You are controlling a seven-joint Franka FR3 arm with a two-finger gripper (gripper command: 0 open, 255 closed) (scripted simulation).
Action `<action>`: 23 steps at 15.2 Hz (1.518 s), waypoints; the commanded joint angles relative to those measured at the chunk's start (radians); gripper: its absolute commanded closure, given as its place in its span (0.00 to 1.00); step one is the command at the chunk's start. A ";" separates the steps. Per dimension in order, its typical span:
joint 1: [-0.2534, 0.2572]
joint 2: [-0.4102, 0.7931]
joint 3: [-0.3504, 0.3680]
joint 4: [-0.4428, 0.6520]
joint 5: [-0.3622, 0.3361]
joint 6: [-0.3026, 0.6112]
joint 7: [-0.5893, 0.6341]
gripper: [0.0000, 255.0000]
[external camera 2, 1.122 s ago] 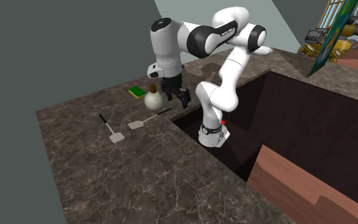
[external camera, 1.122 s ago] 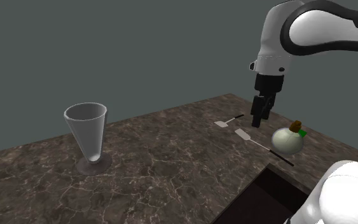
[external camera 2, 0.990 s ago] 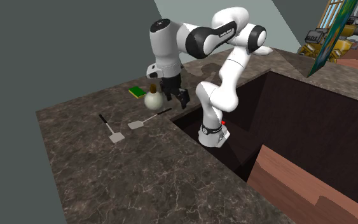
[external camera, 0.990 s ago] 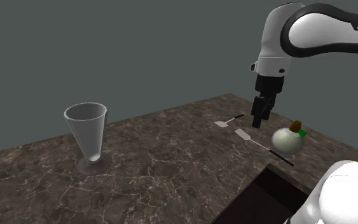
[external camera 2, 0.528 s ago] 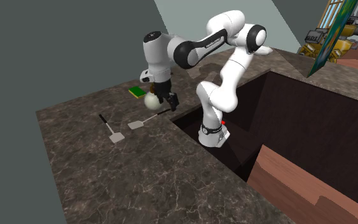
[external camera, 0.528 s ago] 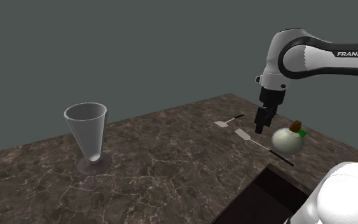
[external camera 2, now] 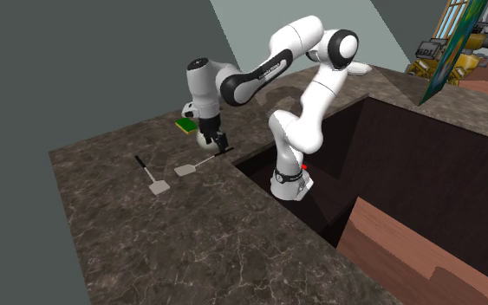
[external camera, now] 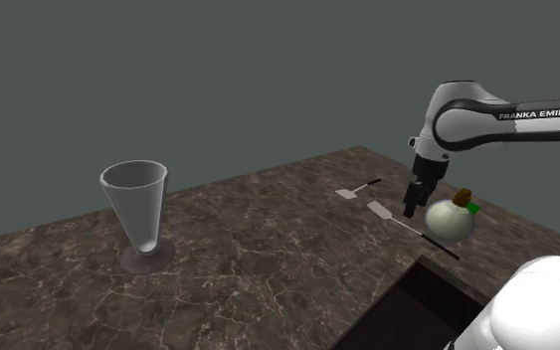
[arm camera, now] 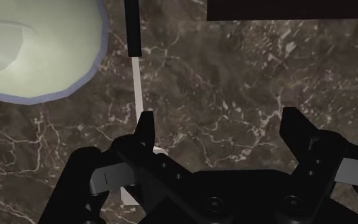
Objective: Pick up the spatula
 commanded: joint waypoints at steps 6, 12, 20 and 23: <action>-0.050 0.149 -0.159 -0.010 -0.070 0.221 -0.105 0.00; -0.048 0.204 -0.185 -0.057 -0.080 0.322 -0.106 0.00; -0.047 0.222 -0.193 -0.068 -0.081 0.350 -0.107 1.00; -0.047 0.223 -0.193 -0.068 -0.081 0.350 -0.107 1.00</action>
